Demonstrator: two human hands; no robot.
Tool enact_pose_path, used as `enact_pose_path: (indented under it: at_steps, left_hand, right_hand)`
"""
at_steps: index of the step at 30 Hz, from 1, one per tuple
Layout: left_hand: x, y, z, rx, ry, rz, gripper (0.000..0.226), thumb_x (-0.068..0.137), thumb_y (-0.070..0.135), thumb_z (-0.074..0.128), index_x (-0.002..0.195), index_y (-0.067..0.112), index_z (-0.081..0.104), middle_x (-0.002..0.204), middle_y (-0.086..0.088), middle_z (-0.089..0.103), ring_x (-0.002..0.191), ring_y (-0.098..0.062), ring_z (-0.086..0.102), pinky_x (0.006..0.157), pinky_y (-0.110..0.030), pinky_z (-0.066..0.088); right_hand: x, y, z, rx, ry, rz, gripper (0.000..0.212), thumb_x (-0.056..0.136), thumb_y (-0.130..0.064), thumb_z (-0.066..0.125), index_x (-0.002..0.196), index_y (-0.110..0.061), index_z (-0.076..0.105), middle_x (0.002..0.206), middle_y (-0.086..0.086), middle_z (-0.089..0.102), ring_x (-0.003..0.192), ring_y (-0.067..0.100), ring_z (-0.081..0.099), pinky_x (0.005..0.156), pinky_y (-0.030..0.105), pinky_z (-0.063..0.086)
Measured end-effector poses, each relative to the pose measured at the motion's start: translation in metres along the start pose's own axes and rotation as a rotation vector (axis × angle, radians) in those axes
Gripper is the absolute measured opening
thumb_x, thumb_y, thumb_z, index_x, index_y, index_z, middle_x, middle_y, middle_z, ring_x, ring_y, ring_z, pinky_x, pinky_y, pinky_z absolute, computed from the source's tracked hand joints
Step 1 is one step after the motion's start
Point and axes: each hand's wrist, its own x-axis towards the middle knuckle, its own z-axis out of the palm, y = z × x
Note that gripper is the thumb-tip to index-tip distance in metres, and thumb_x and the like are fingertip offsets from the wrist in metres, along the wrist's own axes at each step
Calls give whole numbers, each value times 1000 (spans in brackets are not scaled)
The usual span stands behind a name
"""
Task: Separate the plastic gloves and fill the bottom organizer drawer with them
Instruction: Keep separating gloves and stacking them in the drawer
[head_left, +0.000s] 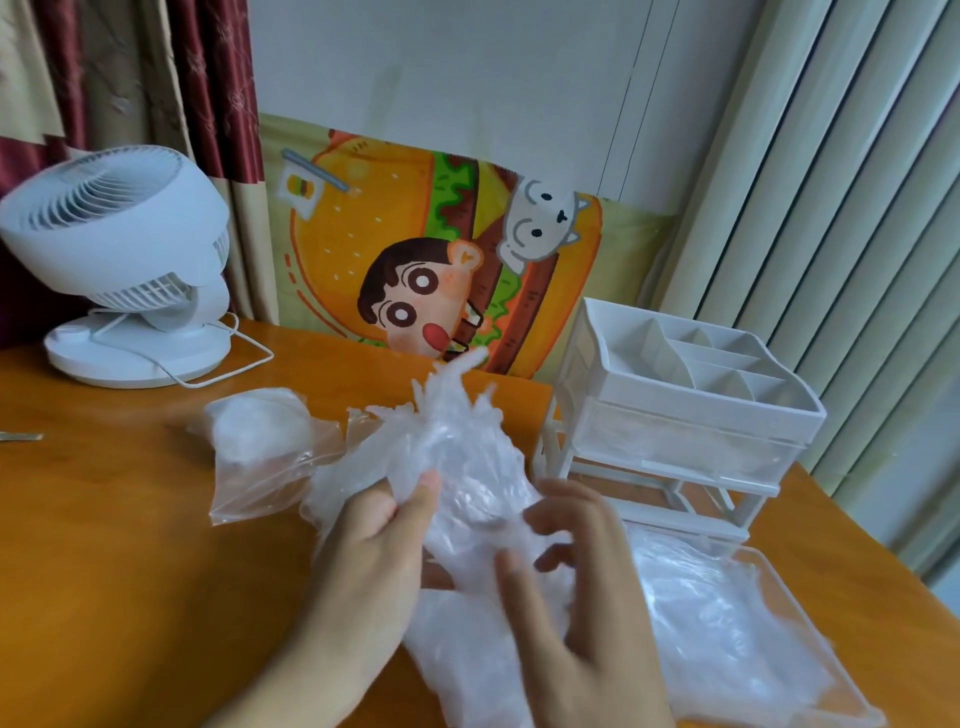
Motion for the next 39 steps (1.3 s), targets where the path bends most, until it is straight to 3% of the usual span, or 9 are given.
enact_pose_path:
  at_steps: [5, 11, 14, 17, 21, 24, 30, 34, 39]
  left_hand:
    - [-3, 12, -2, -319, -55, 12, 30, 99, 34, 56, 115, 20, 77, 114, -14, 77, 106, -35, 74, 100, -59, 52]
    - [-6, 6, -1, -411, -102, -56, 52, 89, 37, 74, 124, 0, 63, 117, -20, 75, 108, -40, 73, 104, -61, 49]
    - [-1, 12, 6, -309, -58, -75, 28, 96, 26, 66, 109, 1, 67, 101, -16, 78, 90, -31, 79, 85, -46, 58]
    - [6, 7, -3, -266, -49, -135, 26, 106, 30, 50, 87, 15, 57, 68, -11, 70, 48, -19, 70, 46, -30, 54]
    - [21, 3, -10, -313, 100, -105, 30, 106, 35, 49, 108, 14, 70, 94, -13, 80, 77, -28, 79, 53, -39, 61]
    - [17, 2, -15, -369, 28, -121, 40, 102, 49, 48, 112, 19, 73, 99, -11, 80, 80, -28, 79, 58, -41, 61]
    - [2, 17, -2, -352, -167, -189, 49, 84, 53, 63, 120, 21, 72, 109, -23, 76, 98, -45, 74, 71, -46, 63]
    - [3, 7, 1, -243, -157, -244, 14, 81, 13, 74, 89, 3, 81, 93, -27, 77, 72, -38, 76, 58, -39, 61]
    - [3, 5, -6, -219, -201, -166, 26, 89, -10, 64, 114, -8, 67, 97, -33, 74, 88, -51, 73, 63, -45, 62]
  right_hand:
    - [11, 1, -11, 371, 45, 553, 79, 50, -68, 80, 120, -35, 65, 112, -12, 75, 101, -1, 72, 93, 30, 53]
    - [19, -1, -19, 1190, -207, 833, 63, 78, -21, 86, 136, -5, 67, 131, 29, 69, 120, 49, 68, 113, 61, 45]
    - [19, 4, -20, 1074, -71, 769, 39, 80, -3, 81, 118, 5, 75, 109, 28, 76, 92, 41, 77, 81, 47, 65]
    - [20, 14, -19, 756, 111, 706, 23, 69, -7, 90, 87, 0, 78, 70, 18, 61, 50, 23, 55, 43, 26, 45]
    - [19, 15, -21, 653, 186, 596, 19, 76, -19, 84, 84, -3, 75, 67, 22, 56, 50, 29, 54, 49, 34, 51]
    - [18, 13, -25, 636, 182, 573, 10, 89, -6, 80, 84, -2, 73, 65, 19, 57, 52, 27, 55, 46, 33, 51]
    - [17, 16, -30, 408, 153, 415, 23, 86, -29, 80, 77, -10, 71, 59, 10, 62, 51, 19, 56, 49, 30, 47]
    - [15, 18, -28, 326, 100, 354, 22, 84, -39, 73, 81, -17, 70, 60, 9, 61, 51, 20, 53, 53, 28, 39]
    - [19, 20, -34, 404, 166, 409, 15, 95, -7, 75, 80, -6, 72, 66, 19, 64, 58, 19, 56, 53, 26, 44]
